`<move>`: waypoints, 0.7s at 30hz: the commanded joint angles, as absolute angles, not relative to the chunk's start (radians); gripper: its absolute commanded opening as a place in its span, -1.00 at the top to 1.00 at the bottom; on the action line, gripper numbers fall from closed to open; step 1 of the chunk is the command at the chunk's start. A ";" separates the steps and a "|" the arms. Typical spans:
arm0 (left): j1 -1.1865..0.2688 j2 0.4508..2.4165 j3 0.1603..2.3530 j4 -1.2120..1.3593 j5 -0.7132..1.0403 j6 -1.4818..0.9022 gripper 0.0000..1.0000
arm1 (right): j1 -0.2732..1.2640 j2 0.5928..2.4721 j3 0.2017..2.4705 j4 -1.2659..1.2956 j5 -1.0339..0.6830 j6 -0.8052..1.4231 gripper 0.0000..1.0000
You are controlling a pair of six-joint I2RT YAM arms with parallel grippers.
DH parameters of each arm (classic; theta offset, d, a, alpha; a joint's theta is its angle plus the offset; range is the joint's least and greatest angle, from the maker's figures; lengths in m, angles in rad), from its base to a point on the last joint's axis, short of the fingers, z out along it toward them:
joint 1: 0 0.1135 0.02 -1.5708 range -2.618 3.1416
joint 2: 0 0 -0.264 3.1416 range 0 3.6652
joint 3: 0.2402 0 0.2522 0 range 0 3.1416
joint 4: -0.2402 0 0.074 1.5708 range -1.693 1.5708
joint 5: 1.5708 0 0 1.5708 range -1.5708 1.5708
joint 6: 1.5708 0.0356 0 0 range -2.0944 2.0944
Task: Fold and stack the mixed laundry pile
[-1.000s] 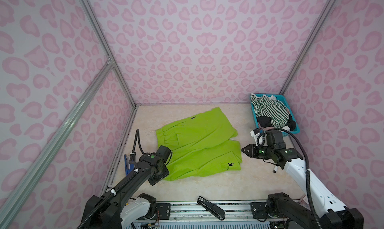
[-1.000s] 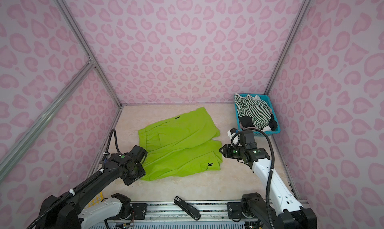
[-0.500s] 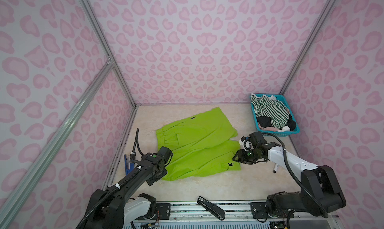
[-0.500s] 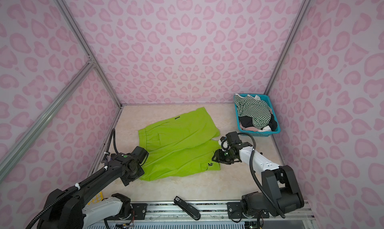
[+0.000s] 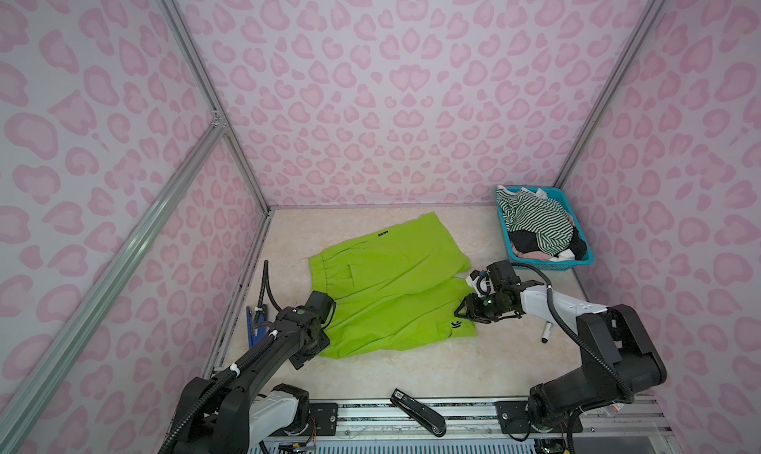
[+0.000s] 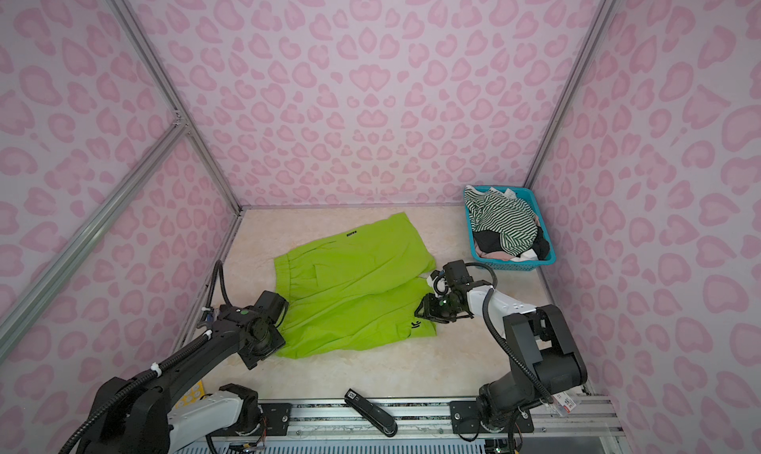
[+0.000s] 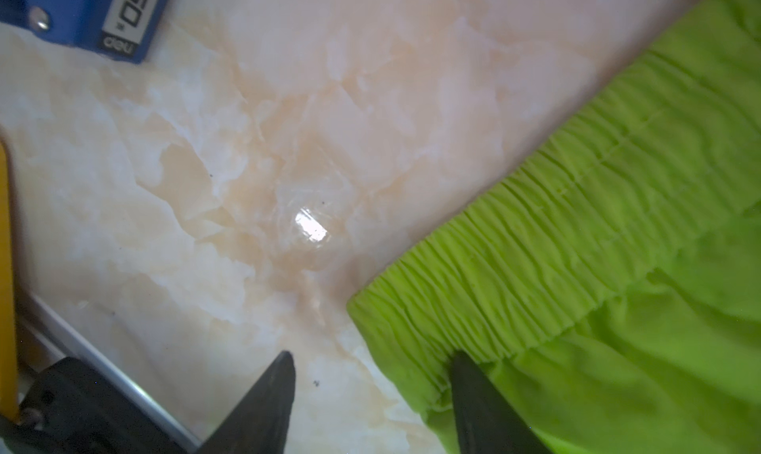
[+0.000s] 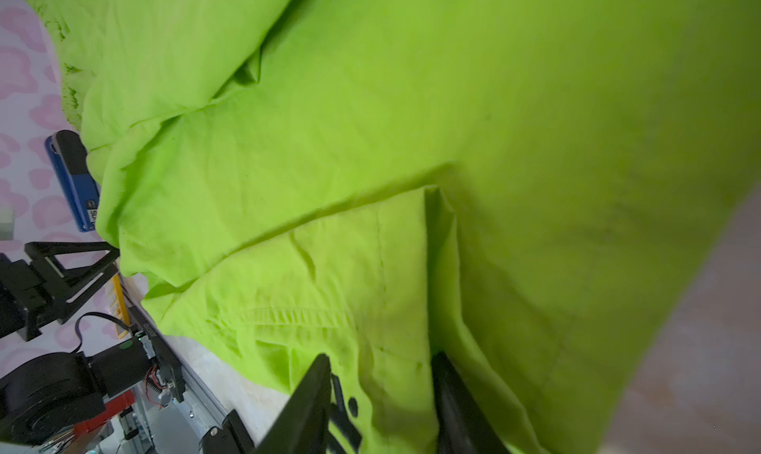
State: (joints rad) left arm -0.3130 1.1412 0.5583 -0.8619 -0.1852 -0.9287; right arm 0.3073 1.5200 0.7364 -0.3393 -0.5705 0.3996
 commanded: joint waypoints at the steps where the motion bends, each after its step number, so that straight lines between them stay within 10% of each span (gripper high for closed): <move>1: -0.310 1.141 0.555 -0.854 -0.186 -0.914 -0.25 | 0.308 1.526 0.751 -0.309 -0.624 0.397 0.23; 21: -0.309 1.121 0.562 -0.872 -0.190 -0.913 -0.21 | 0.256 1.539 0.795 -0.317 -0.679 0.340 0.35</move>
